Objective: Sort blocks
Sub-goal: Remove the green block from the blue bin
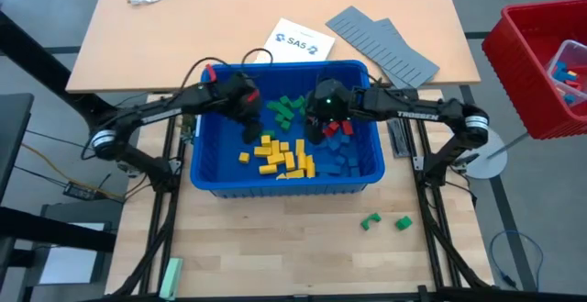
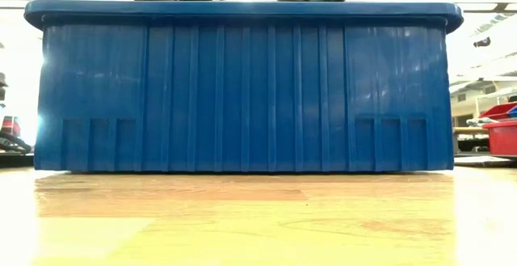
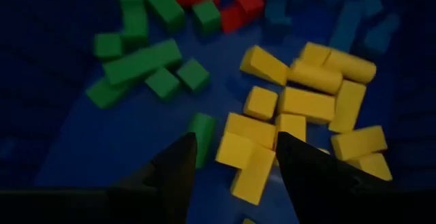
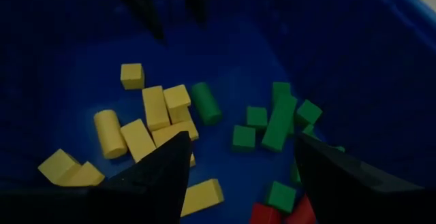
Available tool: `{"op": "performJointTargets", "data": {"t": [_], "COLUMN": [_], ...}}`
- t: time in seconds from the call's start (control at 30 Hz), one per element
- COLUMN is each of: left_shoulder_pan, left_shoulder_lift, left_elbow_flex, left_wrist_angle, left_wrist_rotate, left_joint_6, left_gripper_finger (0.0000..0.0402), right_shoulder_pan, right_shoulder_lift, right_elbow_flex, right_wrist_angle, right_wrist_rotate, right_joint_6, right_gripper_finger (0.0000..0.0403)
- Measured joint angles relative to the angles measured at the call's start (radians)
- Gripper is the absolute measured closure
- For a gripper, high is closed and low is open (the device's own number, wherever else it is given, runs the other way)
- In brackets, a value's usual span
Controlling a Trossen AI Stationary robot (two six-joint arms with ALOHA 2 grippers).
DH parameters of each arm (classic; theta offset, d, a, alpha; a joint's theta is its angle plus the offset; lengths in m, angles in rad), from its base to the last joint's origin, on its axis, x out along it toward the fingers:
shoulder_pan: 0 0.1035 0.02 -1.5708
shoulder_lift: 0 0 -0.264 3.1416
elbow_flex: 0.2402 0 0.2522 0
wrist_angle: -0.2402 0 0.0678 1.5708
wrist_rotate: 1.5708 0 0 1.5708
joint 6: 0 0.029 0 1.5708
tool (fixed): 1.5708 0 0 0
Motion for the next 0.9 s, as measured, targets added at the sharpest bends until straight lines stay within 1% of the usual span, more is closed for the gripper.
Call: {"op": "performJointTargets", "data": {"t": [0.1, 0.33, 0.47, 0.53, 0.63, 0.7, 0.9], "left_shoulder_pan": [0.009, -0.012, -0.009, 0.002, 0.034, 0.055, 0.097], "left_shoulder_lift": [0.063, 0.164, 0.194, 0.202, 0.202, 0.210, 0.307], "left_elbow_flex": [0.001, -0.026, -0.026, -0.027, -0.027, -0.027, -0.027], "left_wrist_angle": [-0.009, 0.006, 0.027, 0.065, 0.137, 0.152, 0.163], "left_wrist_rotate": [0.023, 0.023, -0.028, -0.066, -0.075, -0.077, -0.040], "left_joint_6": [0.046, 0.135, 0.153, 0.153, 0.148, 0.150, 0.156], "left_gripper_finger": [0.0191, 0.0191, 0.0191, 0.0191, 0.0191, 0.0191, 0.0191], "right_shoulder_pan": [0.001, 0.000, 0.000, 0.000, 0.001, 0.003, 0.010], "right_shoulder_lift": [0.014, 0.014, 0.014, 0.014, 0.014, 0.014, 0.014], "right_elbow_flex": [0.000, 0.000, 0.000, 0.000, 0.000, 0.000, 0.000], "right_wrist_angle": [0.000, 0.002, 0.002, 0.006, 0.007, 0.007, 0.011], "right_wrist_rotate": [0.000, 0.002, 0.002, 0.002, 0.002, 0.002, 0.002], "right_joint_6": [-0.016, -0.035, -0.043, -0.043, -0.042, -0.042, -0.039], "right_gripper_finger": [0.0160, 0.0161, 0.0164, 0.0166, 0.0169, 0.0170, 0.0175]}}
